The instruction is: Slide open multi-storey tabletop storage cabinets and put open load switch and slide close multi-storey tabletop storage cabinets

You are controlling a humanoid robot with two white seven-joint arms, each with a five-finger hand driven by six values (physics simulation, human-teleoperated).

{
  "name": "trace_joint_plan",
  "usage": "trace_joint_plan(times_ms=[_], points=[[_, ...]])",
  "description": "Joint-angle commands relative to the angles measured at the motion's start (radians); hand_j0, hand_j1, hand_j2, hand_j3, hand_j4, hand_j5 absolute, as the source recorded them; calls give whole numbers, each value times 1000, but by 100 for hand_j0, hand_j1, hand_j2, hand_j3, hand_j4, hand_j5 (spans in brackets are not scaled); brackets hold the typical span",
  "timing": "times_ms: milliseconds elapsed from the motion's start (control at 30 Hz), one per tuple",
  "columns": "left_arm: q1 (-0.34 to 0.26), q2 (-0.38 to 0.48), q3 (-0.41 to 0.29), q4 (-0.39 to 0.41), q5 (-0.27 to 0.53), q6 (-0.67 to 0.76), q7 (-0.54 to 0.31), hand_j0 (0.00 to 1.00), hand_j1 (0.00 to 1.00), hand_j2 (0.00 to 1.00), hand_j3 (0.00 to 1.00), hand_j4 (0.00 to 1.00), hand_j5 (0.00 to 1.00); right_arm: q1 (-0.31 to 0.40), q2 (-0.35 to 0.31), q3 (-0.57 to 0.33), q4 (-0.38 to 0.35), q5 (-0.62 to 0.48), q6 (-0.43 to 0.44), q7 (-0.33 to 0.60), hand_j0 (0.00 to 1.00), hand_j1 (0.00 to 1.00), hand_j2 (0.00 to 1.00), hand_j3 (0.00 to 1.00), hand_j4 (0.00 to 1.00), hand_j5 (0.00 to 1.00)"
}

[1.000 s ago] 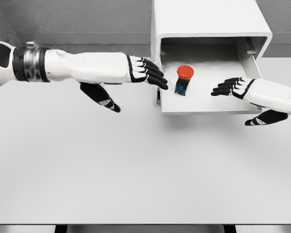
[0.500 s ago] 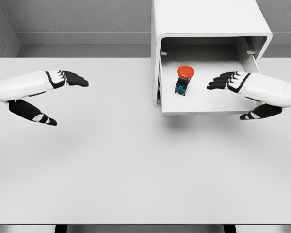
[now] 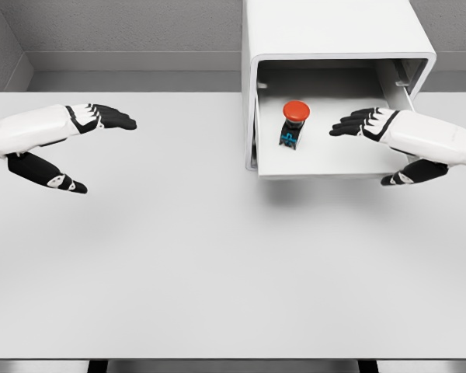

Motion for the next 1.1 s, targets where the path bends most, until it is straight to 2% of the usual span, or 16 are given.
trace_joint_plan(times_ms=[0,267,600,700,833,1067], points=[[0,-1,1,0,8,2,0,100,100,100,100,100,100,0,5,-3,2,-6,1,0,100,100,100,100,100,100],[18,-14,1,0,6,2,0,100,100,100,100,100,100,-9,14,-3,31,-8,1,6,100,100,100,100,100,100],[18,-16,24,-11,-4,2,2,100,100,100,100,100,100,-15,16,-7,11,-8,1,3,100,100,100,100,100,100],[20,-16,21,-11,-4,2,2,100,100,100,100,100,100,-17,-1,-10,-14,-20,1,3,100,100,100,100,100,100],[23,-16,20,-11,-4,2,2,100,100,100,100,100,100,-20,-68,-10,-46,-22,1,-3,100,100,100,100,100,100],[23,-14,21,-11,-6,2,2,100,100,100,100,100,100,-25,-139,-9,-69,-20,1,-8,100,100,100,100,100,100]])
